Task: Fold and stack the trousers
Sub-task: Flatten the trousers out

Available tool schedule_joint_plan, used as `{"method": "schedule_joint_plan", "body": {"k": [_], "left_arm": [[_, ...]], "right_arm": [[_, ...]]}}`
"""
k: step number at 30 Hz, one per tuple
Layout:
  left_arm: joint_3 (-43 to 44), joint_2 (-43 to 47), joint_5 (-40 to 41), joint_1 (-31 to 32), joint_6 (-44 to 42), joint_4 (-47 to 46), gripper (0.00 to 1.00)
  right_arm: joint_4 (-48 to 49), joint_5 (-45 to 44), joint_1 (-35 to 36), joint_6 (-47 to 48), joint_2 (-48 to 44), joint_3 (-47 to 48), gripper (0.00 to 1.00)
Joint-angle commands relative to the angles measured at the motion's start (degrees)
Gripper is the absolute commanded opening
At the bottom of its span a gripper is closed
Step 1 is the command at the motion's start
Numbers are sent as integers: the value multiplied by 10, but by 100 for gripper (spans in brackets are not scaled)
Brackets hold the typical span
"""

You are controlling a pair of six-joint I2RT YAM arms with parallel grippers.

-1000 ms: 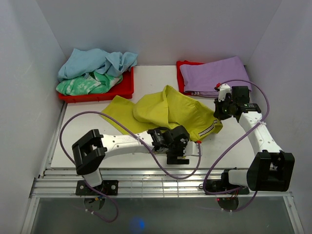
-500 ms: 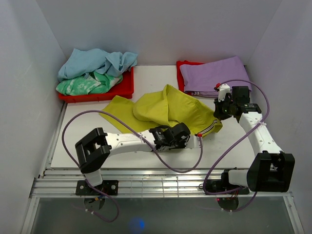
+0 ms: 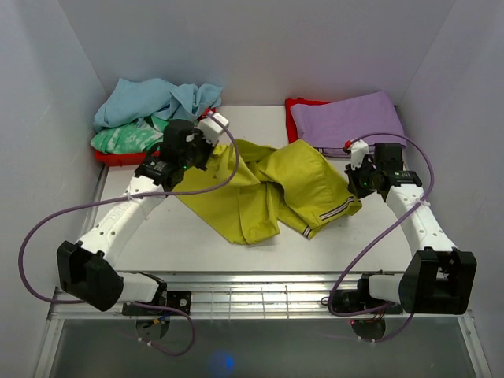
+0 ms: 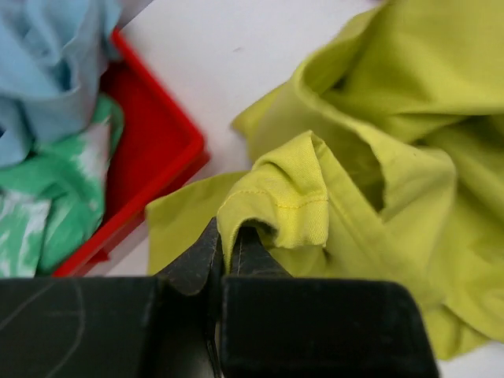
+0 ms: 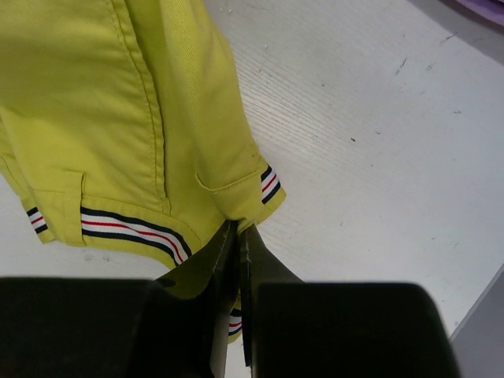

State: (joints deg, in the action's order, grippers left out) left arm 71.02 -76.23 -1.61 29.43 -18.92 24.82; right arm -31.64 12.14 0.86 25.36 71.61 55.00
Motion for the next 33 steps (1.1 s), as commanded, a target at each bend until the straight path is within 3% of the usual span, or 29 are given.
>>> {"method": "schedule_joint_plan", "body": {"k": [1,6,12,19,21,23,27,33], "left_arm": [[-46,-22,-27,-96,10,32,0],[-113,-73,-47,-125,-25,-18,0],[-156,-134,-74,-126,-45,-24,0],[-220,-161,-114,-112,-128,63,0],[-236,-143,-167,-107,-168,118,0],[-262,-105,-218,-91,-194,150,0],[-297,-30,-250,5,-225,208,0],[-234,68,-367,101,-168,277,0]], "right_arm": [[-14,26,-1,30,14,10,8],[-55,82,15,39,81,19,8],[-47,63,75,43,164,-3,8],[-24,-3,141,44,221,-14,8],[-23,-21,141,52,222,-16,8],[-19,-46,140,71,216,-22,8],[-23,-64,114,98,201,-29,8],[-42,-78,37,165,136,-25,8]]}}
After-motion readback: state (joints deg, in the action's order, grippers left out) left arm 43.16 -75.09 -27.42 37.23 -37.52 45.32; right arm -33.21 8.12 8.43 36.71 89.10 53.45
